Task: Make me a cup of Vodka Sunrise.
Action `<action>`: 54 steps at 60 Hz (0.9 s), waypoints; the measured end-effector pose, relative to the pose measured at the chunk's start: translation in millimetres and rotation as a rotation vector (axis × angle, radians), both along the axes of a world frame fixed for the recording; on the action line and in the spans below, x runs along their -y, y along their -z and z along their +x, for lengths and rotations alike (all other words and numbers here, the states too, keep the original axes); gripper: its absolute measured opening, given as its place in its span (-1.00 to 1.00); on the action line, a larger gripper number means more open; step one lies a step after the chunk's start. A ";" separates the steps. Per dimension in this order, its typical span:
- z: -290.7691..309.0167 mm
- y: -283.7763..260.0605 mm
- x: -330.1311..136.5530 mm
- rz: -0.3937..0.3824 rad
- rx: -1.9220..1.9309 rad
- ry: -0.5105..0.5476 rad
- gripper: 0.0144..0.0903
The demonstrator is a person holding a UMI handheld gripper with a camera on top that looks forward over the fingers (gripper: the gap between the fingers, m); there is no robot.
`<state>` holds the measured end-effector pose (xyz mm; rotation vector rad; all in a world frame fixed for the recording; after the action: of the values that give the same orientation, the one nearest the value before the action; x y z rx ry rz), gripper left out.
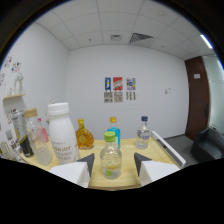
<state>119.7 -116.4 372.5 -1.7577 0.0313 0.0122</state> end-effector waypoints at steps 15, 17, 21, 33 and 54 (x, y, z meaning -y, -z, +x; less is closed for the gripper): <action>-6.5 8.8 -15.0 0.001 -0.005 -0.017 -0.39; -7.0 8.7 -15.1 0.004 0.001 -0.018 -0.39; -8.7 7.5 -13.5 0.011 0.006 -0.028 -0.41; -7.7 0.1 2.4 0.023 0.008 -0.033 -0.43; 10.6 18.5 84.8 0.038 -0.032 0.016 -0.44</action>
<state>130.3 -201.2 354.0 -1.7188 0.0676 0.0292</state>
